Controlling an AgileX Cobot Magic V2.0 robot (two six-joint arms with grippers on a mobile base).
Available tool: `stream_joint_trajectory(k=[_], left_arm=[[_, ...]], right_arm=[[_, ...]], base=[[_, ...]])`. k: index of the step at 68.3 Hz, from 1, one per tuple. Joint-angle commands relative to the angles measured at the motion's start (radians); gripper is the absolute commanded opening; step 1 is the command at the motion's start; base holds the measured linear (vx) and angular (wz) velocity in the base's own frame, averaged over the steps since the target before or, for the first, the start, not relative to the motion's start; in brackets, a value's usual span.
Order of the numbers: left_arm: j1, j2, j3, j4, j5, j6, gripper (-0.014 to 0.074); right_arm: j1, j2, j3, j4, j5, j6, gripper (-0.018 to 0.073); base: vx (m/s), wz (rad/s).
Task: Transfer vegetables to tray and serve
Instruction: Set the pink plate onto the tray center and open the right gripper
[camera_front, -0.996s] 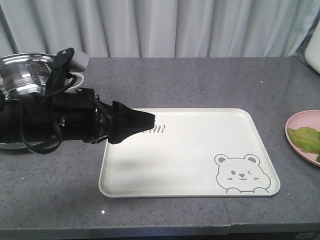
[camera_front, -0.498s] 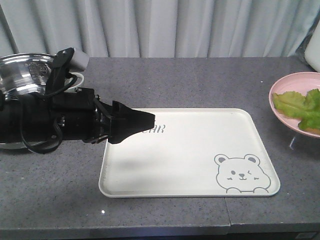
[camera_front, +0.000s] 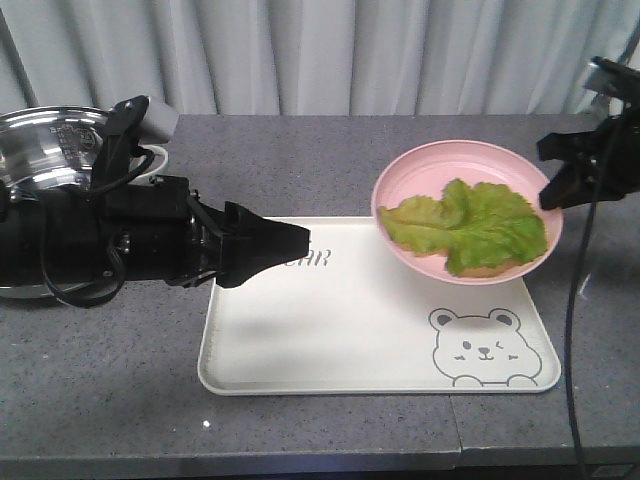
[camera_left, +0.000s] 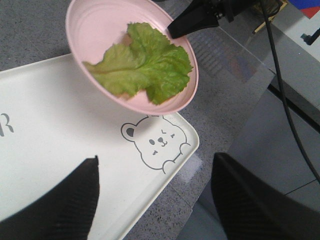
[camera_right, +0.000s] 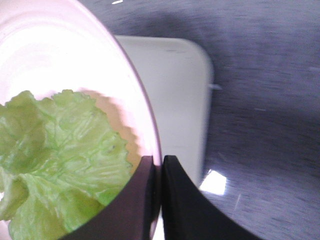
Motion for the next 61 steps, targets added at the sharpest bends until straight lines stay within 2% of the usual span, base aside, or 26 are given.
stream_joint_trajectory(k=[1,9,21,49,61], left_arm=[[-0.005,-0.028,-0.026,-0.050,-0.004,0.003,0.0470],[-0.005,-0.028,-0.026,-0.050,-0.004,0.003,0.0470],[-0.005,-0.028,-0.026,-0.050,-0.004,0.003,0.0470],[-0.005,-0.028,-0.026,-0.050,-0.004,0.003,0.0470],[-0.005,-0.028,-0.026,-0.050,-0.004,0.003,0.0470]], right_arm=[[0.070,-0.036,-0.026,0.041,-0.013,0.000,-0.0003],[0.155,-0.008,-0.026,0.038,-0.015,0.002,-0.0003],[0.221,0.045,-0.026,0.038,-0.020,0.010,-0.0003],[0.230,0.151,-0.026,0.045,-0.023,0.021,0.0013],[0.230,0.154,-0.026,0.036,-0.030,0.028,0.0123]], base=[[0.00,0.00],[0.00,0.00],[0.00,0.00],[0.00,0.00],[0.00,0.00]])
